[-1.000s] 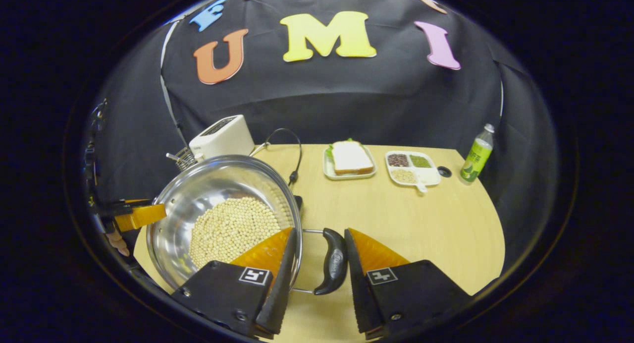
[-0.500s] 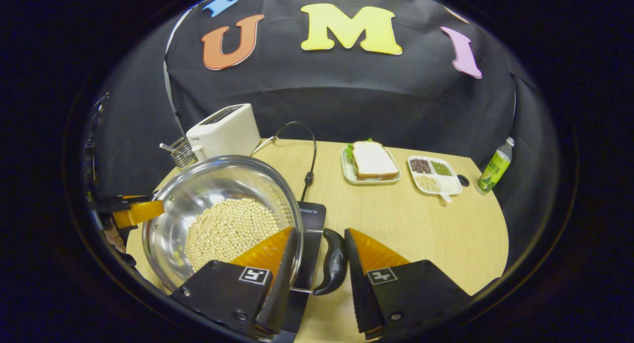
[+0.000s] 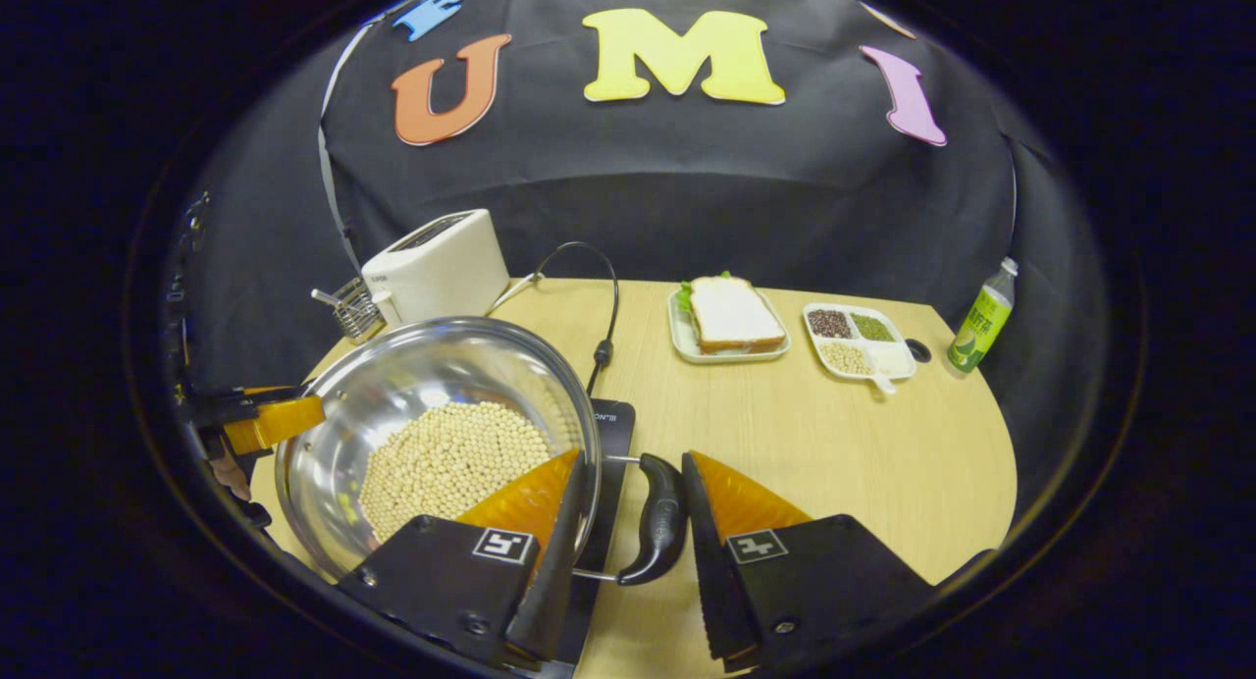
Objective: First push the handle of the pot to place it horizontally, then grasp the pot with both hands and set it on the induction cooktop.
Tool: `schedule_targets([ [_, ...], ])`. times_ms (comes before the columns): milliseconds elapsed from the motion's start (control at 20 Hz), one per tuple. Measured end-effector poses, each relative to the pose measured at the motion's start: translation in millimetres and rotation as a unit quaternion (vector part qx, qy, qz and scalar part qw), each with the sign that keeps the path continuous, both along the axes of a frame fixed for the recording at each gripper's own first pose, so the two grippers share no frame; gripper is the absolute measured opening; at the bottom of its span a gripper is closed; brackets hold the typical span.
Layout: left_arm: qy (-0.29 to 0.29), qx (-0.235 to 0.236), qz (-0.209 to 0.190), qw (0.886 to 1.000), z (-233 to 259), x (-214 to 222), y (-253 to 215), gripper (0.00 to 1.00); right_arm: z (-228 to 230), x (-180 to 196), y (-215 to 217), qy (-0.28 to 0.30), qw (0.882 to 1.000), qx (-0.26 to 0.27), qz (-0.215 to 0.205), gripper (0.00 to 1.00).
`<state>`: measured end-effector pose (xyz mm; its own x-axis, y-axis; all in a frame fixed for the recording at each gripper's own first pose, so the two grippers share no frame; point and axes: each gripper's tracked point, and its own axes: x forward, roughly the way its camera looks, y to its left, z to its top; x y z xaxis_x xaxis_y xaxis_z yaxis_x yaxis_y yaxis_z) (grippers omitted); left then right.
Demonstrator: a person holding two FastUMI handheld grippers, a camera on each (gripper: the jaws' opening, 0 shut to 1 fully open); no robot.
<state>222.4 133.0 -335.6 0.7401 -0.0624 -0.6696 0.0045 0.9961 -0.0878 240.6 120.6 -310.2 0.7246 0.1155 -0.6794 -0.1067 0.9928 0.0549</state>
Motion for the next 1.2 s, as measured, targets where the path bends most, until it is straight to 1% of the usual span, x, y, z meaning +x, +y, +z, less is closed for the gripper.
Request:
schedule_targets([
  [100, -0.011, 0.01, -0.012, 1.0, -1, 1, -1, 0.55, -1, -1, 1, -0.006, 1.0, 0.002, 0.0, 0.59],
  [150, -0.019, 0.022, -0.015, 0.999, -1, 0, 2, 0.59, 0, -2, -1, -0.012, 1.0, 0.002, 0.0, 0.6],
  [200, -0.032, 0.034, -0.016, 0.999, 2, 3, 4, 0.51, 1, -1, -3, -0.02, 1.0, 0.003, -0.003, 0.63],
  [250, -0.038, 0.04, -0.017, 0.998, 3, 2, 5, 0.67, 2, -2, -2, -0.028, 1.0, 0.008, -0.004, 0.66],
  [300, -0.039, 0.041, -0.017, 0.998, 3, 0, 5, 0.65, 3, -3, -2, -0.036, 0.999, 0.014, -0.005, 0.65],
  [350, -0.038, 0.036, -0.017, 0.998, 4, -3, 3, 0.82, 6, -5, -5, -0.042, 0.999, 0.017, -0.011, 0.66],
  [400, -0.039, 0.033, -0.018, 0.999, 7, -5, 4, 0.88, 10, -7, -8, -0.053, 0.998, 0.023, -0.017, 0.69],
  [450, -0.046, 0.036, -0.013, 0.998, 13, -6, 7, 0.96, 17, -8, -10, -0.065, 0.997, 0.026, -0.02, 0.73],
  [500, -0.054, 0.041, -0.008, 0.998, 19, -8, 11, 0.98, 22, -11, -15, -0.074, 0.997, 0.026, -0.026, 0.82],
  [700, -0.105, 0.044, 0.012, 0.993, 60, -22, 20, 0.97, 52, -32, -27, -0.117, 0.992, 0.024, -0.033, 0.87],
  [850, -0.153, 0.054, 0.021, 0.987, 103, -44, 20, 0.98, 80, -57, -34, -0.151, 0.988, 0.02, -0.03, 0.87],
  [1050, -0.212, 0.067, 0.043, 0.974, 163, -88, 17, 0.97, 133, -109, -40, -0.216, 0.976, 0.01, -0.038, 0.87],
  [1100, -0.222, 0.068, 0.056, 0.971, 177, -101, 17, 0.97, 144, -124, -41, -0.228, 0.973, 0.011, -0.039, 1.0],
  [1200, -0.259, 0.073, 0.067, 0.961, 211, -126, 18, 0.97, 167, -152, -40, -0.253, 0.967, 0.016, -0.034, 0.98],
])
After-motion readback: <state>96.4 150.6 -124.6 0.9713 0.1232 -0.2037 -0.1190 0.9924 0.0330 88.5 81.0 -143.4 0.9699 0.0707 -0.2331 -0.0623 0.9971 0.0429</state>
